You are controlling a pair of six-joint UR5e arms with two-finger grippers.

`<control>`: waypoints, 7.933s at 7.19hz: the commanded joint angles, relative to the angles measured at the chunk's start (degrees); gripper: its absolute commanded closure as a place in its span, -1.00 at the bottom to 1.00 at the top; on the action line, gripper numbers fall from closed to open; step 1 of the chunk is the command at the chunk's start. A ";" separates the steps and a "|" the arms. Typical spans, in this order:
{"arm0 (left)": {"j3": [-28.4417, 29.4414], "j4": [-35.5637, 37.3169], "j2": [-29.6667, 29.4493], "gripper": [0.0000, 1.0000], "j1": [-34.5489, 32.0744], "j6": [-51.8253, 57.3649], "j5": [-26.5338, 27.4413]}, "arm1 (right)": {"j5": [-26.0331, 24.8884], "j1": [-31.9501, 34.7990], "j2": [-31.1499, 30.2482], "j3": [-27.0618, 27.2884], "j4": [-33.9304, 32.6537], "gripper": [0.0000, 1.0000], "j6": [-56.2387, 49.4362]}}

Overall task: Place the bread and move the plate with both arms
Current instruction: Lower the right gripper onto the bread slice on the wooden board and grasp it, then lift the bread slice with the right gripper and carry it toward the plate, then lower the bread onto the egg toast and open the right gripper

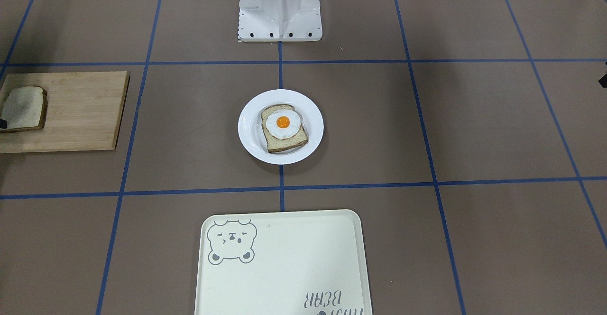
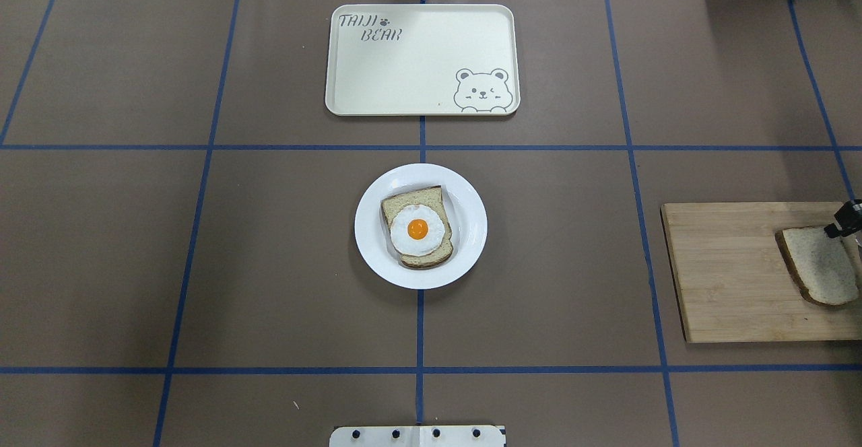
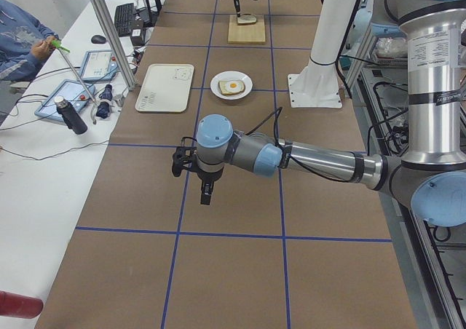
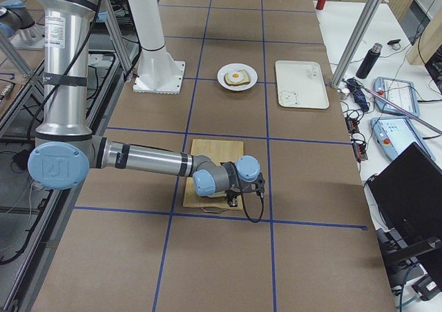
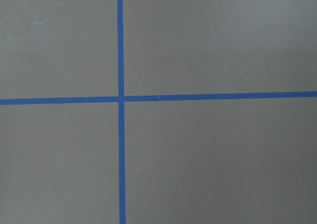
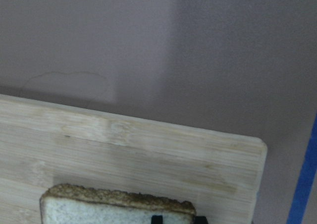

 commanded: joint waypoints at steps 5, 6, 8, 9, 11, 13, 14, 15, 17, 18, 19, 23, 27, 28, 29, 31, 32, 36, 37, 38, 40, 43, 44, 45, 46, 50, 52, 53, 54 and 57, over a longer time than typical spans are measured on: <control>0.12 0.02 0.06 -0.96 0.00 -0.11 0.00 | 0.03 0.00 0.80 -0.23 -0.35 -0.21 0.87; 0.21 0.02 0.06 -0.96 0.00 -0.11 0.00 | -0.05 0.00 0.88 -0.32 -0.09 -0.13 1.93; 0.29 0.02 0.06 -0.96 0.00 -0.11 0.00 | -0.06 0.00 0.80 -0.76 0.00 -0.13 1.94; 0.47 -0.07 0.06 -0.96 0.00 -0.02 0.00 | -0.06 0.00 0.80 -0.93 -0.09 -0.13 1.94; 0.38 -0.07 0.15 -0.96 0.00 -0.02 0.00 | 0.03 0.00 0.80 -1.11 -0.09 -0.10 2.02; 0.30 -0.07 0.15 -0.96 0.00 -0.02 0.00 | 0.03 -0.09 0.88 -1.11 -0.26 0.79 2.02; 0.12 -0.07 0.15 -0.96 0.00 -0.11 0.00 | 0.03 -0.09 0.88 -1.20 -0.35 1.00 2.02; 0.12 -0.07 0.15 -0.96 0.00 -0.11 0.00 | -0.05 -0.09 0.88 -1.29 -0.35 1.00 1.94; 0.21 -0.07 0.15 -0.96 0.08 -0.11 0.00 | 0.82 0.00 1.49 -0.42 -0.35 1.00 2.02; 0.03 0.02 0.07 -0.96 0.09 -0.11 0.00 | 0.91 0.35 1.50 0.03 -0.18 1.00 2.02; -0.14 0.02 0.15 -0.96 0.09 -0.11 0.00 | 1.43 1.48 1.24 1.51 -0.44 1.00 2.02; -0.32 0.02 0.33 -0.96 0.00 -0.11 0.00 | 10.56 5.01 1.32 9.57 -7.51 1.00 2.63; 0.12 0.02 0.42 -0.96 0.00 -0.11 -0.09 | 15.14 5.01 10.69 19.19 -24.43 1.00 8.22; 0.29 0.02 0.42 -0.96 0.00 -0.11 -0.09 | 15.76 3.97 15.86 19.37 -24.00 1.00 16.01; 0.47 0.02 0.42 -0.96 0.08 -0.11 -0.09 | 15.76 0.82 19.92 20.24 -23.21 1.00 22.26; 0.82 0.02 0.24 -0.96 0.09 -0.11 0.00 | 14.89 -9.96 28.52 19.38 -23.03 1.00 29.59; 0.91 0.02 0.24 -0.96 0.17 -0.11 0.00 | 14.45 -12.72 32.57 18.85 -22.94 1.00 34.23; 2.23 -0.07 -0.11 -0.96 0.17 -0.02 0.00 | 13.48 -20.64 44.36 5.50 -15.03 1.00 36.12; 2.23 -0.07 -0.11 -0.96 0.09 -0.02 0.00 | 13.48 -21.09 46.74 4.18 -15.03 1.00 36.73; 2.23 -0.07 -0.11 -0.96 0.09 -0.02 0.00 | 13.48 -22.05 49.11 1.55 -15.03 1.00 36.83; 2.32 -0.07 -0.20 -0.96 0.17 -0.02 0.00 | 13.31 -23.63 51.32 -3.63 -11.28 1.00 36.74; 2.32 0.02 -0.29 -0.96 0.17 -0.11 0.00 | 13.39 -25.40 51.33 -6.03 -8.53 1.00 36.74; 2.23 0.02 -0.29 -0.96 0.17 -0.11 -0.09 | 13.39 -25.66 51.42 -6.64 -8.53 1.00 36.74; 2.05 0.02 -0.37 -0.96 0.17 -0.19 -0.09 | 13.48 -26.36 51.42 -7.26 -8.44 1.00 36.83; 2.05 0.02 -0.37 -0.96 0.17 -0.20 -0.09 | 13.65 -26.54 51.42 -7.44 -8.35 1.00 36.83; 1.35 0.28 -0.37 -0.96 0.17 -0.20 0.00 | 14.18 -26.98 51.60 -7.70 -6.42 1.00 36.83; 0.91 -0.07 -0.37 -0.96 0.17 -3.34 -0.09 | 15.06 -27.07 51.60 -7.61 -6.33 1.00 36.83; 1.00 -0.07 -0.37 -0.96 0.17 -3.36 -0.09 | 15.06 -27.07 51.68 -7.61 -6.33 1.00 36.83; 1.00 -0.15 -0.37 -0.96 0.17 -3.36 -0.09 | 15.06 -27.07 52.21 -7.61 -6.33 1.00 36.83; 1.26 -0.07 -0.37 -0.96 0.17 -3.36 -0.09 | 15.33 -26.89 52.57 -7.61 -6.42 1.00 36.92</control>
